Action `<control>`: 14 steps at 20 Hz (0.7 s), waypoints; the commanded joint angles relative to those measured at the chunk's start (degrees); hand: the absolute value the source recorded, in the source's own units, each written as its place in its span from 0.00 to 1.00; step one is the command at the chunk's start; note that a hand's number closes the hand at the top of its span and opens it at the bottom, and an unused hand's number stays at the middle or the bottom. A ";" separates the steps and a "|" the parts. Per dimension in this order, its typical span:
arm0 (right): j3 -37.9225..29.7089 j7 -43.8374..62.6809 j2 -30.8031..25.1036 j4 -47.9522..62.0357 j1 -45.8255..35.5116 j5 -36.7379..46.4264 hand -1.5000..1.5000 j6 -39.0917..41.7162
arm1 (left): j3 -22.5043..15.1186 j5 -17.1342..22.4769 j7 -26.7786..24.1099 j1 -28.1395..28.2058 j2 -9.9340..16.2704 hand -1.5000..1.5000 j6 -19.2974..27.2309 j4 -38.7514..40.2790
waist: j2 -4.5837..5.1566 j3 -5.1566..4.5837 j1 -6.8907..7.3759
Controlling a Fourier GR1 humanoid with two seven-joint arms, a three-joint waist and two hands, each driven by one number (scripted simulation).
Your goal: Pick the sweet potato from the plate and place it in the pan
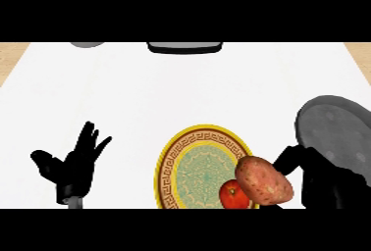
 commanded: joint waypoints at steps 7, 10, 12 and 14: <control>-25.28 -16.58 -7.38 13.07 1.65 -12.40 1.00 -11.83 | -1.23 -1.98 -1.70 0.70 -2.51 0.50 0.59 4.85 | 0.49 -0.28 0.06; -33.03 -23.73 -10.31 22.29 0.28 -17.23 1.00 -16.60 | -0.11 -0.79 1.63 -1.76 -1.01 0.50 0.00 3.93 | 0.64 -0.23 0.05; -37.78 -26.05 -12.16 30.70 -5.99 -19.11 1.00 -17.14 | 0.89 0.13 2.53 -1.71 -0.02 0.50 -0.66 2.40 | 0.68 -0.26 0.73; -39.37 -30.84 -12.16 37.04 -4.70 -20.37 1.00 -21.74 | -1.12 -1.31 0.16 2.06 -1.08 0.50 -0.93 1.68 | 0.65 -0.24 0.87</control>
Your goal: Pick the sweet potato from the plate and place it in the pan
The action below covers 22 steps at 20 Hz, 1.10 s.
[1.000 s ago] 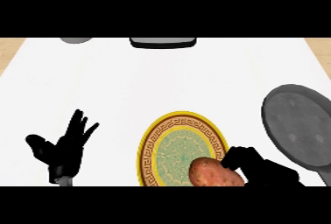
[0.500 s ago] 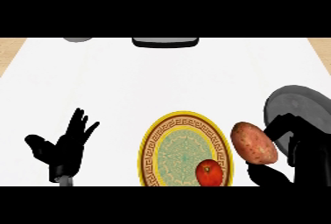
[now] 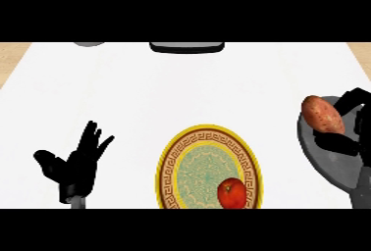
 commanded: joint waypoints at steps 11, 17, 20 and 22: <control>-13.90 -22.08 -9.76 50.25 -13.98 -8.00 0.00 -8.11 | -0.78 -0.35 1.08 1.14 0.33 0.50 -1.78 1.93 | 0.98 -0.31 1.92; -16.68 -35.00 -10.58 70.78 -25.65 -10.09 0.00 -14.33 | -0.55 -1.09 1.89 -2.81 -1.50 0.50 0.39 3.81 | 1.03 -0.26 1.87; -20.98 -43.05 -7.70 72.68 -24.57 -16.14 0.00 -18.80 | -0.34 -0.08 0.49 0.98 0.45 0.50 -2.90 2.03 | 0.91 -0.21 1.82; -23.52 -46.60 -5.68 69.66 -25.95 -22.09 0.00 -15.39 | -1.58 -1.46 0.36 1.87 -1.52 0.50 -0.18 0.28 | 0.52 -0.21 1.24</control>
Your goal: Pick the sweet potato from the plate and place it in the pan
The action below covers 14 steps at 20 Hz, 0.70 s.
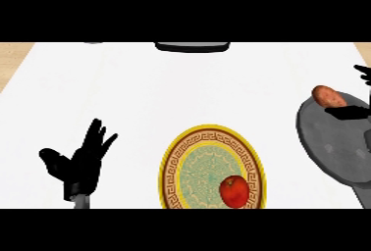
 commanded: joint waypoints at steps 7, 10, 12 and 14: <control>-15.60 -15.48 -0.04 5.03 -5.03 -23.36 0.00 12.66 | 1.35 0.02 1.71 -1.22 0.64 0.50 0.29 3.42 | 0.00 -0.35 -1.66; -19.85 -15.13 -4.45 5.64 -2.67 -29.73 0.00 23.69 | 1.30 0.15 2.33 0.86 0.37 0.50 1.00 1.15 | -0.38 -0.39 -2.41; -21.38 -14.84 -6.83 4.58 -0.13 -32.78 0.00 30.12 | 2.15 1.24 2.13 2.55 1.60 0.50 -0.84 1.02 | -0.62 -0.47 -2.86; -21.80 -15.84 -7.78 3.10 3.09 -34.74 0.00 34.41 | 0.32 -0.40 -0.20 5.72 -0.08 0.50 0.10 -0.40 | -0.69 -0.51 -2.68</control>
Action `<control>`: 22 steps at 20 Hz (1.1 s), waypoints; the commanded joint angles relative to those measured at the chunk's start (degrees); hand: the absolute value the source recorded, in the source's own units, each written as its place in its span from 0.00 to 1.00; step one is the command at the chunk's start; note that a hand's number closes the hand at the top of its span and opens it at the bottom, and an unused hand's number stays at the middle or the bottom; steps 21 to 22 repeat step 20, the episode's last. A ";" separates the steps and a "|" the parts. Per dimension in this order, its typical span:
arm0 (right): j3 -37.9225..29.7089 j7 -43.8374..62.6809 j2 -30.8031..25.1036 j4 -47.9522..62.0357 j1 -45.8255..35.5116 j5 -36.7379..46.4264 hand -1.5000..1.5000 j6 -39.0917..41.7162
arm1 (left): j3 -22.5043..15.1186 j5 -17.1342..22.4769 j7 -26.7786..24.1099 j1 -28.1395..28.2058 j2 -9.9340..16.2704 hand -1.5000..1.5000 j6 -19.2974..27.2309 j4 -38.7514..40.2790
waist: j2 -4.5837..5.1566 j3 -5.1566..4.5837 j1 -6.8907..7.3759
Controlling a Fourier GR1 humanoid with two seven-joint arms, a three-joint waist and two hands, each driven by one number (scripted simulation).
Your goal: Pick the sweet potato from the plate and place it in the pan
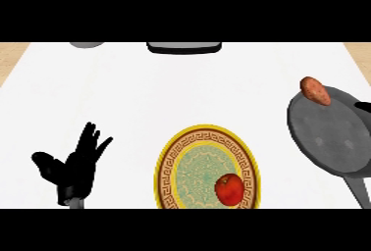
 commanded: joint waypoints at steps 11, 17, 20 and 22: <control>-5.46 -1.43 0.39 -22.25 26.16 -16.33 0.00 27.53 | 2.33 1.29 5.30 0.03 1.84 0.50 -0.05 -1.04 | -0.13 -0.51 -1.44; -8.49 6.51 3.46 -33.35 32.77 -22.05 0.00 26.62 | -1.41 -1.69 -1.10 4.44 -1.55 0.50 -1.04 1.08 | 0.20 -0.44 -0.23; -8.26 6.50 7.18 -38.17 37.10 -22.85 0.00 26.31 | -0.41 -1.70 3.47 -0.36 -1.27 0.50 0.70 0.51 | 0.29 -0.41 -0.09; -8.26 6.50 7.18 -38.17 37.10 -22.85 0.00 26.31 | -0.41 -1.70 3.47 -0.36 -1.27 0.50 0.70 0.51 | 0.29 -0.41 -0.09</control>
